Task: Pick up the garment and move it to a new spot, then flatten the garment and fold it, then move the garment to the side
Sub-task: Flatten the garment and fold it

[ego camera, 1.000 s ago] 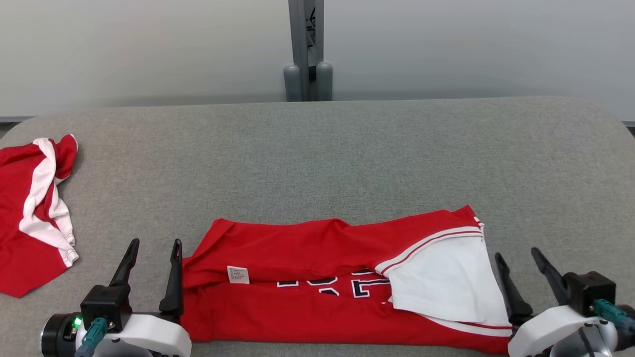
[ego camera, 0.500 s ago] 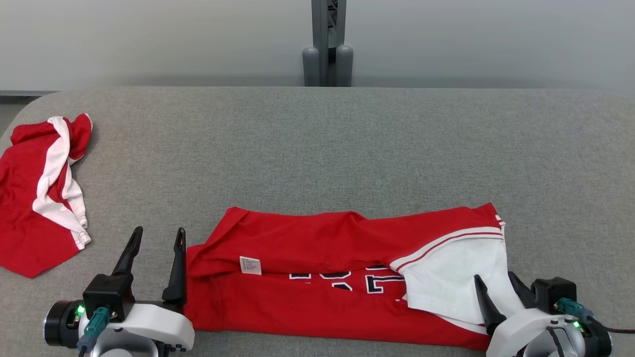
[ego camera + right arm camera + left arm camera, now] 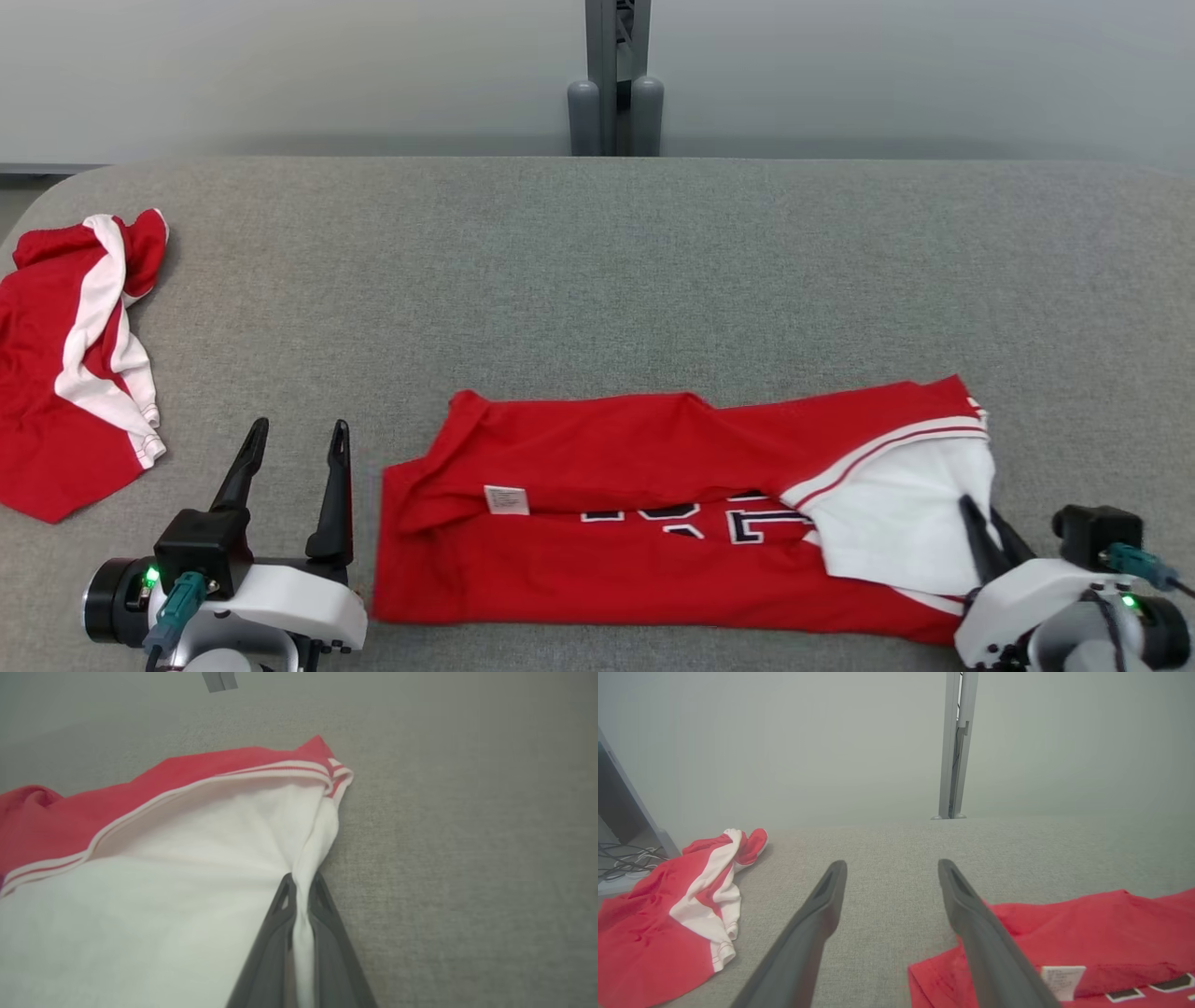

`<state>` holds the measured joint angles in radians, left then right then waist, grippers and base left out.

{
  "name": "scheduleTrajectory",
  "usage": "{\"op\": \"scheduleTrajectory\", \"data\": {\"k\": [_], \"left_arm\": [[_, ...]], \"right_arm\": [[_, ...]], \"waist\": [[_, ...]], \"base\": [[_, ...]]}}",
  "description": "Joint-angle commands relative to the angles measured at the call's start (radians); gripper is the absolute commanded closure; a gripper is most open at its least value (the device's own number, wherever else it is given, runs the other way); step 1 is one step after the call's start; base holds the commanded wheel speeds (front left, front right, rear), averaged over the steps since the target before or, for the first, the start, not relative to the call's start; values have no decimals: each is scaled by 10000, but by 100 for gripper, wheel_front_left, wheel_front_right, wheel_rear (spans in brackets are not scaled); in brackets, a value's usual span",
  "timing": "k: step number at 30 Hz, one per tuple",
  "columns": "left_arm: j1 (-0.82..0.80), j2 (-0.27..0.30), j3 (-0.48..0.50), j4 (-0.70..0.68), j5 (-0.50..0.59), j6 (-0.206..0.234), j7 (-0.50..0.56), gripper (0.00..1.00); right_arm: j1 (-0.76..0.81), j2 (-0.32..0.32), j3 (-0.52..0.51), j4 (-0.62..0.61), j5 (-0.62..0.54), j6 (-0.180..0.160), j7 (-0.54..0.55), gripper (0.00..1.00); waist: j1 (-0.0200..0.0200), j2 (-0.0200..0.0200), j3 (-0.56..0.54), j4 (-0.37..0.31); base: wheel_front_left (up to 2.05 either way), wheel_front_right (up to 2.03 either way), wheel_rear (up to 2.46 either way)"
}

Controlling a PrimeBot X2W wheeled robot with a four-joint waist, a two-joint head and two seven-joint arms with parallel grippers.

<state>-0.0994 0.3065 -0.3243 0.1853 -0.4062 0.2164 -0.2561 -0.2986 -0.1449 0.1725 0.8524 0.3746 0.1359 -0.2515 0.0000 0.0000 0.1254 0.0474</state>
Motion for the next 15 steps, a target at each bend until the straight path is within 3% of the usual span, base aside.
{"op": "scheduleTrajectory", "data": {"k": [1, 9, 13, 15], "left_arm": [[-167, 26, 60, -14, 24, -7, -34, 0], [-208, -40, 130, -9, 59, -41, -63, 0], [-108, -7, 241, -58, 38, -62, -63, 0], [-34, 14, 329, -107, 33, -53, -69, 0]], "right_arm": [[101, -376, -246, 174, 149, -91, -59, 100], [123, -975, -1219, -273, 183, -71, -164, 100], [-3, -664, -700, -1459, 72, -48, -165, 100], [23, -320, -4, -2767, 23, -50, -149, 100]], "waist": [[0, 0, 9, -45], [0, 0, 19, -307], [0, 0, 2, -545], [0, 0, -1, -647]], "base": [[0, 0, 0], [0, 0, 0], [0, 0, 0], [0, 0, 0]]}}
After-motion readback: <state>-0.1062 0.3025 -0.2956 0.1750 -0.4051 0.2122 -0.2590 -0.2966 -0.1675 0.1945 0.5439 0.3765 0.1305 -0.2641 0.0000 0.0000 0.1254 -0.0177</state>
